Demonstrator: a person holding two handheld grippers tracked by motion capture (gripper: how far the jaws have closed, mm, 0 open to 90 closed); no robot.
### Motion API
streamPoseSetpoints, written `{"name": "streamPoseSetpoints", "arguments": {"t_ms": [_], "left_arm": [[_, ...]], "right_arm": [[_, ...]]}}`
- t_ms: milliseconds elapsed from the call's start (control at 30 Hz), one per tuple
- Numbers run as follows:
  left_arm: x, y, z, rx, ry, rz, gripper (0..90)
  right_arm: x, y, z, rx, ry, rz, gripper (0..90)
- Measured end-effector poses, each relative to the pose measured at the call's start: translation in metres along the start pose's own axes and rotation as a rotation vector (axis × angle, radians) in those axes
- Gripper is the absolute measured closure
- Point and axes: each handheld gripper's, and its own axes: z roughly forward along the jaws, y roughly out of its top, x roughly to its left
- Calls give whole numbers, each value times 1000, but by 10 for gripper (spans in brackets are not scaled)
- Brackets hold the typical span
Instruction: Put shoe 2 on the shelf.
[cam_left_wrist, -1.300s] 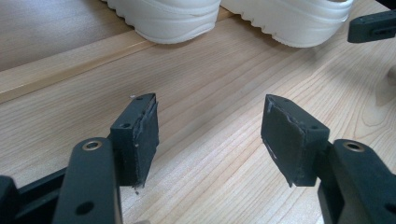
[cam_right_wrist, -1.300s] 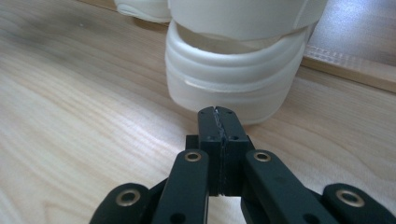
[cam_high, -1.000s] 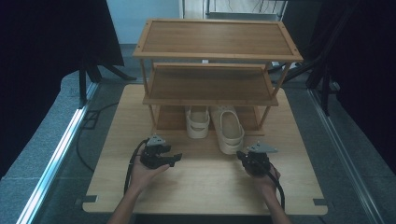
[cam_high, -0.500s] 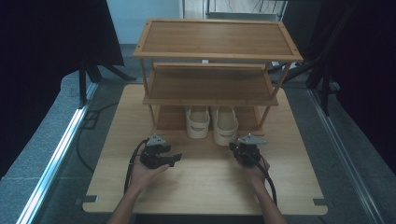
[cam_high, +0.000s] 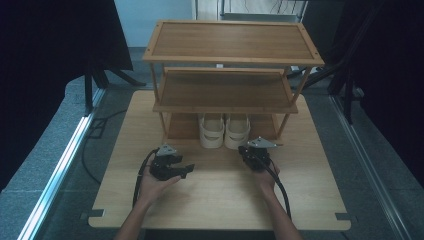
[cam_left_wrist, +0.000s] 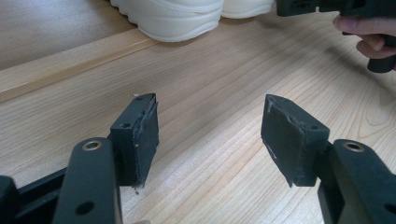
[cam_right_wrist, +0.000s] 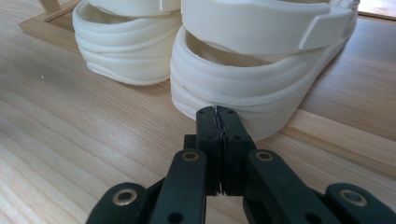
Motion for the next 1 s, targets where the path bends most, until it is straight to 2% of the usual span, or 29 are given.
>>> {"name": "streamPoseSetpoints", "arguments": {"t_ms": [167,400,600,800,1000], "left_arm": [[1,0,-2,-6,1,-1,372],[0,1,-3,-7,2,2,372],[1,1,-1,-2,3,3,372],[-1,1,0,1,6,7,372],[-3,-1,0,7,6,9,370]], "right_arm": [[4,4,6,4,-10,-14,875],[5,4,2,-4,-15,-21,853],[7,2,-14,-24,-3,-38,809],[8,-6,-30,-25,28,-66,724],[10,-13,-46,-49,65,-74,693]]}}
